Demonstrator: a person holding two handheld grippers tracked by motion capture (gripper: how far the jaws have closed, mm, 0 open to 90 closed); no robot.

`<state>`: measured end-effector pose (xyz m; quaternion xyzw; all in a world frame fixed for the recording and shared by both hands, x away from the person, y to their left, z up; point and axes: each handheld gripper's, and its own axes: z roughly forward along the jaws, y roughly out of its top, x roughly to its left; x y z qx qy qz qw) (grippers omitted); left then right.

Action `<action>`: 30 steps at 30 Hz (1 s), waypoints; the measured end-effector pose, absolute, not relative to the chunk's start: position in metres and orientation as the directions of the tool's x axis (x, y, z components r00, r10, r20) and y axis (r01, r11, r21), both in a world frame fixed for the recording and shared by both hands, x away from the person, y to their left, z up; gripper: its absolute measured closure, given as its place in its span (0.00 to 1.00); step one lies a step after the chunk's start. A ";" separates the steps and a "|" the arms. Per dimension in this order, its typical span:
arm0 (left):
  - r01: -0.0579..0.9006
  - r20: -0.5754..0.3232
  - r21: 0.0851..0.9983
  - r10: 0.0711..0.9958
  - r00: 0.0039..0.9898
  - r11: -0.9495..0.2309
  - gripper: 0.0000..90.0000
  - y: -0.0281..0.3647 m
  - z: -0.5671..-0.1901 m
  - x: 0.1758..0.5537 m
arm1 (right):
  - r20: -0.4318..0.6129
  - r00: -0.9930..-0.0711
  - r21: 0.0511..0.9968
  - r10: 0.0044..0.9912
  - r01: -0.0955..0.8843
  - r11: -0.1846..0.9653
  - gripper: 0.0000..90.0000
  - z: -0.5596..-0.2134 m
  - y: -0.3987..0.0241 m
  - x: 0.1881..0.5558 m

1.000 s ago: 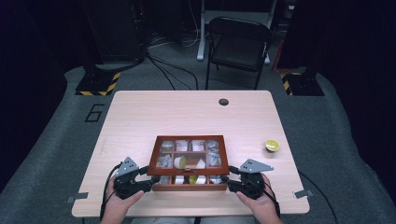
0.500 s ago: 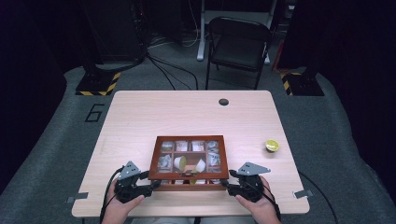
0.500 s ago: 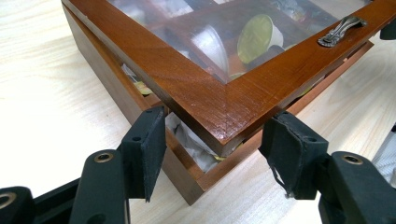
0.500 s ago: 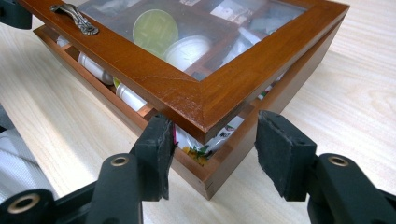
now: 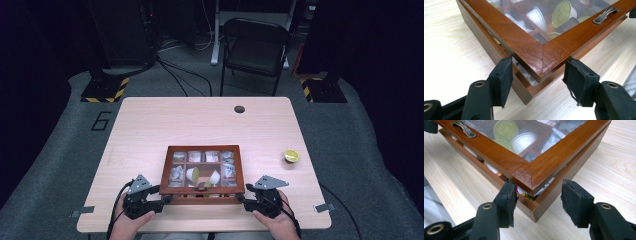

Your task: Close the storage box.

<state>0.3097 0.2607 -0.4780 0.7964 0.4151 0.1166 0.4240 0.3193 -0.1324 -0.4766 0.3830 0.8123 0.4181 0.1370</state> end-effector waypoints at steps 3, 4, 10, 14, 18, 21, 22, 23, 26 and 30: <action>0.561 -0.165 0.770 0.755 0.634 -0.304 0.45 0.261 -0.478 0.309 | 0.096 -0.671 0.778 0.736 0.512 0.365 0.51 -0.477 -0.132 0.319; 0.562 -0.166 0.769 0.753 0.636 -0.305 0.45 0.261 -0.478 0.309 | 0.091 -0.670 0.777 0.737 0.510 0.368 0.51 -0.478 -0.132 0.320; 0.562 -0.159 0.765 0.753 0.639 -0.315 0.45 0.261 -0.480 0.310 | 0.082 -0.676 0.769 0.732 0.510 0.385 0.51 -0.479 -0.131 0.320; 0.568 -0.157 0.756 0.752 0.640 -0.325 0.45 0.260 -0.481 0.310 | 0.077 -0.675 0.762 0.734 0.515 0.394 0.51 -0.480 -0.131 0.320; 0.570 -0.156 0.754 0.755 0.637 -0.325 0.45 0.260 -0.482 0.310 | 0.085 -0.672 0.757 0.736 0.524 0.390 0.51 -0.481 -0.131 0.320; 0.580 -0.164 0.747 0.755 0.635 -0.326 0.45 0.260 -0.482 0.310 | 0.087 -0.675 0.755 0.732 0.524 0.394 0.51 -0.481 -0.131 0.320; 0.578 -0.161 0.749 0.757 0.633 -0.324 0.45 0.260 -0.482 0.310 | 0.083 -0.676 0.752 0.732 0.524 0.399 0.51 -0.481 -0.132 0.321; 0.580 -0.163 0.747 0.757 0.633 -0.324 0.45 0.260 -0.482 0.310 | 0.085 -0.676 0.752 0.732 0.526 0.398 0.51 -0.481 -0.132 0.321; 0.584 -0.163 0.740 0.753 0.638 -0.334 0.45 0.260 -0.483 0.310 | 0.085 -0.672 0.751 0.736 0.529 0.396 0.50 -0.482 -0.131 0.320; 0.589 -0.152 0.730 0.759 0.634 -0.346 0.45 0.260 -0.485 0.310 | 0.088 -0.673 0.746 0.734 0.533 0.399 0.50 -0.483 -0.133 0.320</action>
